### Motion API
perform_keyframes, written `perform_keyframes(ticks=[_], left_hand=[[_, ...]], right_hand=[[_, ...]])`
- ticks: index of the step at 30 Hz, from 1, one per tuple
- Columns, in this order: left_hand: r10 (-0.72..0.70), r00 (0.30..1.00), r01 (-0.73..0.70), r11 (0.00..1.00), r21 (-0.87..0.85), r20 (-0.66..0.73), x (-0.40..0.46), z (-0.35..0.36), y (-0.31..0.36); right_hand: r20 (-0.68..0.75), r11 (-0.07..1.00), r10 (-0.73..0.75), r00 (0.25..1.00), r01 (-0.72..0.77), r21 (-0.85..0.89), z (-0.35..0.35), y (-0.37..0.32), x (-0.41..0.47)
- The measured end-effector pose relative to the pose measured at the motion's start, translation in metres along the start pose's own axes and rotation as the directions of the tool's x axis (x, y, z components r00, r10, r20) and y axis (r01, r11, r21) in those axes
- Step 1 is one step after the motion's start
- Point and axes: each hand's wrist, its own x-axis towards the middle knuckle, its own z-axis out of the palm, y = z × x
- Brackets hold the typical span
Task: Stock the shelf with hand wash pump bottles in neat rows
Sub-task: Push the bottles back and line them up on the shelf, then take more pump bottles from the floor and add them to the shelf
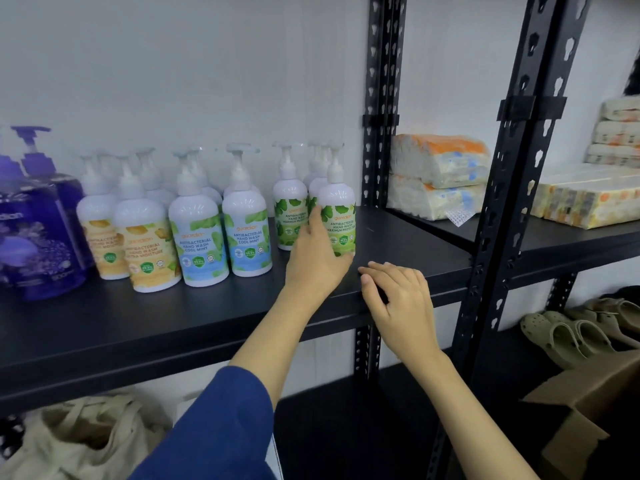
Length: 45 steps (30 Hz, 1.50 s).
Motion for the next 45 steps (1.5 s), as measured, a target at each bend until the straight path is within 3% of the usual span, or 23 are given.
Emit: perform_keyframes(ticks=[6, 8, 12, 16, 24, 28, 33, 36, 40, 45], left_hand=[[0.019, 0.998, -0.038, 0.932, 0.359, 0.056, -0.036, -0.053, -0.001], [-0.016, 0.999, -0.008, 0.876, 0.483, 0.046, -0.05, -0.074, -0.006], [-0.078, 0.997, 0.07, 0.744, 0.664, -0.018, -0.085, -0.123, -0.021], [-0.186, 0.972, 0.232, 0.65, 0.724, -0.144, -0.131, -0.177, -0.045], [-0.366, 0.84, 0.536, 0.442, 0.719, -0.401, -0.246, -0.288, -0.122], [-0.494, 0.689, 0.708, 0.303, 0.638, -0.53, -0.33, -0.329, -0.161], [-0.611, 0.438, 0.871, 0.108, 0.479, -0.659, -0.44, -0.351, -0.198], [-0.682, 0.295, 0.921, 0.017, 0.388, -0.67, -0.498, -0.345, -0.224], [-0.795, 0.071, 0.974, -0.075, 0.213, -0.603, -0.562, -0.311, -0.266], [-0.916, -0.234, 0.964, -0.262, 0.042, -0.326, -0.621, -0.232, -0.324]], right_hand=[[0.292, 0.968, 0.141, 0.946, -0.07, -0.242, -0.019, -0.028, 0.021], [0.347, 0.972, 0.155, 0.925, -0.079, -0.223, -0.026, -0.047, 0.029], [0.452, 0.998, 0.055, 0.89, -0.038, -0.046, -0.028, -0.109, 0.037], [0.533, 0.986, -0.116, 0.838, 0.031, 0.166, -0.015, -0.181, 0.032], [0.504, 0.812, -0.488, 0.713, 0.159, 0.561, 0.024, -0.338, -0.023], [0.49, 0.693, -0.651, 0.58, 0.19, 0.696, 0.045, -0.41, -0.076], [0.435, 0.53, -0.816, 0.38, 0.191, 0.826, 0.057, -0.487, -0.163], [0.378, 0.434, -0.891, 0.25, 0.231, 0.871, 0.068, -0.521, -0.222], [0.364, 0.352, -0.931, 0.012, 0.292, 0.889, 0.097, -0.545, -0.306], [0.386, 0.255, -0.866, -0.317, 0.384, 0.887, 0.159, -0.555, -0.396]])
